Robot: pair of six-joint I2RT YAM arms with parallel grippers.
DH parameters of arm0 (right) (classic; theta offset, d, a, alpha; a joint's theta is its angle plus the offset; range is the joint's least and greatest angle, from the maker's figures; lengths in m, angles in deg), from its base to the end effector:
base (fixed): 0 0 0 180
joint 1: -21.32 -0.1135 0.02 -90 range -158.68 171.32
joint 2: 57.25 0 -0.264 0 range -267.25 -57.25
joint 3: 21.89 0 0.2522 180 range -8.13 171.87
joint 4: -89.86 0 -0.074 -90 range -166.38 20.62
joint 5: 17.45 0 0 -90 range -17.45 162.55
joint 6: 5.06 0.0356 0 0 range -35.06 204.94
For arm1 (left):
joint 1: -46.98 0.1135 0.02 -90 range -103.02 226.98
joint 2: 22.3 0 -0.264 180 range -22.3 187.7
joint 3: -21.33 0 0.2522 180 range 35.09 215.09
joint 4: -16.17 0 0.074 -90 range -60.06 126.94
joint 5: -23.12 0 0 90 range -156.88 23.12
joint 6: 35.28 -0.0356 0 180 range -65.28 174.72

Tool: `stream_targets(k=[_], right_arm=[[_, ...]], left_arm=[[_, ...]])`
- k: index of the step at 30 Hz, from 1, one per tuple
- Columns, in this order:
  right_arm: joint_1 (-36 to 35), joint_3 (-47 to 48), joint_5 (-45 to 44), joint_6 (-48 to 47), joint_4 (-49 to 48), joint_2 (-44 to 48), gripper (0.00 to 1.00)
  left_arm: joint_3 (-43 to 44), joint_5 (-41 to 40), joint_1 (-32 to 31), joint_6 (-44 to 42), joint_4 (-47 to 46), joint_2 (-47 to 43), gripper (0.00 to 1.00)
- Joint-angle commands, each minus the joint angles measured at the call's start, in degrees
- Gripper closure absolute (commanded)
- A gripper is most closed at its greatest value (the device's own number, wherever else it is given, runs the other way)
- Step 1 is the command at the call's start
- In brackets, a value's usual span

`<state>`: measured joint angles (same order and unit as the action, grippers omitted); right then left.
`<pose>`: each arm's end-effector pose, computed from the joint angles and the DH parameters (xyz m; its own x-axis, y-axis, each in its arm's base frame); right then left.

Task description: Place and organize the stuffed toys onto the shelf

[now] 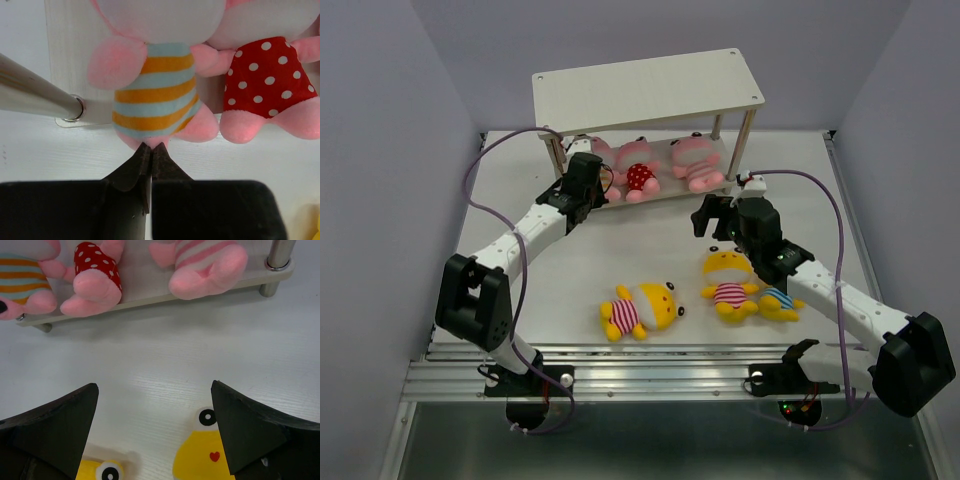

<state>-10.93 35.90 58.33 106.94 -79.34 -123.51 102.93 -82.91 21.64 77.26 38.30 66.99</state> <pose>0.2293 0.1343 0.2822 -0.3791 0.1902 -0.9056 -0.1932 0.9408 0.2785 0.3301 -0.1454 0.2899 -0.4898 -0.1757 -0.8540 0.0077 0.9786 -0.2057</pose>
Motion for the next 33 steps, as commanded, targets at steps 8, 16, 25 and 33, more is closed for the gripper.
stream_targets(k=[8,16,25,33], right_arm=[[0.3,0.3,-1.1,-0.8,-1.0,0.6,0.0],[0.3,0.4,-0.8,-0.8,-1.0,0.3,0.0],[0.3,0.4,-0.5,-0.7,-1.0,0.4,0.0],[0.3,0.3,-0.1,-0.6,-0.9,0.7,0.0]], left_arm=[[-0.6,0.9,1.7,0.3,-1.9,0.7,0.74],[-0.2,0.4,1.8,1.0,-0.9,0.3,0.52],[0.1,-1.7,1.7,1.4,0.9,-2.8,0.41],[-0.3,-7.1,1.7,2.8,5.4,-4.5,0.41]])
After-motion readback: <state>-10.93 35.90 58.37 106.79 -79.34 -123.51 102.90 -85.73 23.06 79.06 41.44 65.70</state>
